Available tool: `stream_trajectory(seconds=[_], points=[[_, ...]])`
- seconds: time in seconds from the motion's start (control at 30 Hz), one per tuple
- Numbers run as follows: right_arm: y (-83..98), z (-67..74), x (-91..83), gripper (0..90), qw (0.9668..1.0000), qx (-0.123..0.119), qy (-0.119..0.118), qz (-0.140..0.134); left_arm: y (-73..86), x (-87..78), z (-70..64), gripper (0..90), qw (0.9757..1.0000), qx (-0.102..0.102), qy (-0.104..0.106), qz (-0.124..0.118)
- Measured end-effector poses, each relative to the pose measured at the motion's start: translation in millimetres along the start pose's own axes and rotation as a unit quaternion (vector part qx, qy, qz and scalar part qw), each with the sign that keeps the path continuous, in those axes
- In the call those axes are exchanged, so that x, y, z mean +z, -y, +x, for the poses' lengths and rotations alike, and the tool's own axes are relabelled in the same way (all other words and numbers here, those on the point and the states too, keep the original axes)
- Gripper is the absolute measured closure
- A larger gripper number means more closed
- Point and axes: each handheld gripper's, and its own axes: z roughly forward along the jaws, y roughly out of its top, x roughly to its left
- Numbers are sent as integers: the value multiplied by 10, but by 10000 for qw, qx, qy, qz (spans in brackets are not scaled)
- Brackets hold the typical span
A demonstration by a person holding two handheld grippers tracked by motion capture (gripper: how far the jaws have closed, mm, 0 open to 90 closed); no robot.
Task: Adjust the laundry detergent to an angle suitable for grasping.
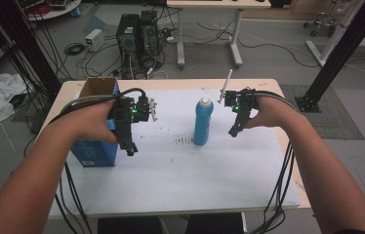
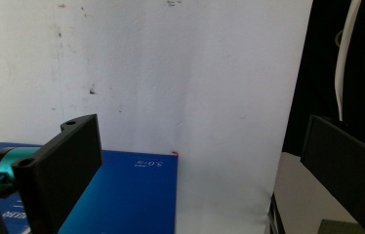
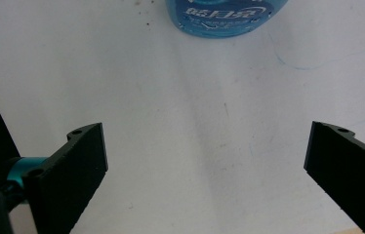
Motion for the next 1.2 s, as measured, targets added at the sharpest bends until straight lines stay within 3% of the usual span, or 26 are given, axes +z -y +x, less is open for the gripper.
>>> stream_trajectory(seconds=[0.53, 0.8, 0.97, 1.0, 1.07, 1.1, 1.2], points=[[20, -53, -74, 12, 10000, 42, 62, -52, -80, 0, -39, 17, 10000, 72, -4, 0], [16, -28, -79, 12, 9999, 48, 89, 15, -42, -2, -51, 16, 10000, -35, -61, -45], [39, -2, -79, 12, 9998, 74, 172, 115, -33, 11, -63, 16, 9993, -139, -95, -323], [47, 2, -88, 12, 9998, 83, 181, 76, -36, 29, -88, 16, 9985, -170, -156, -505], [69, 2, -103, 12, 9998, 82, 192, 40, -37, 38, -96, 16, 9981, -162, -181, -563], [78, -1, -109, 12, 9998, 57, 203, 48, -38, 77, -129, 16, 9968, -222, -203, -746], [128, 30, -129, 12, 9997, 91, 235, 56, -40, 134, -164, 17, 9955, -321, -164, -872]])
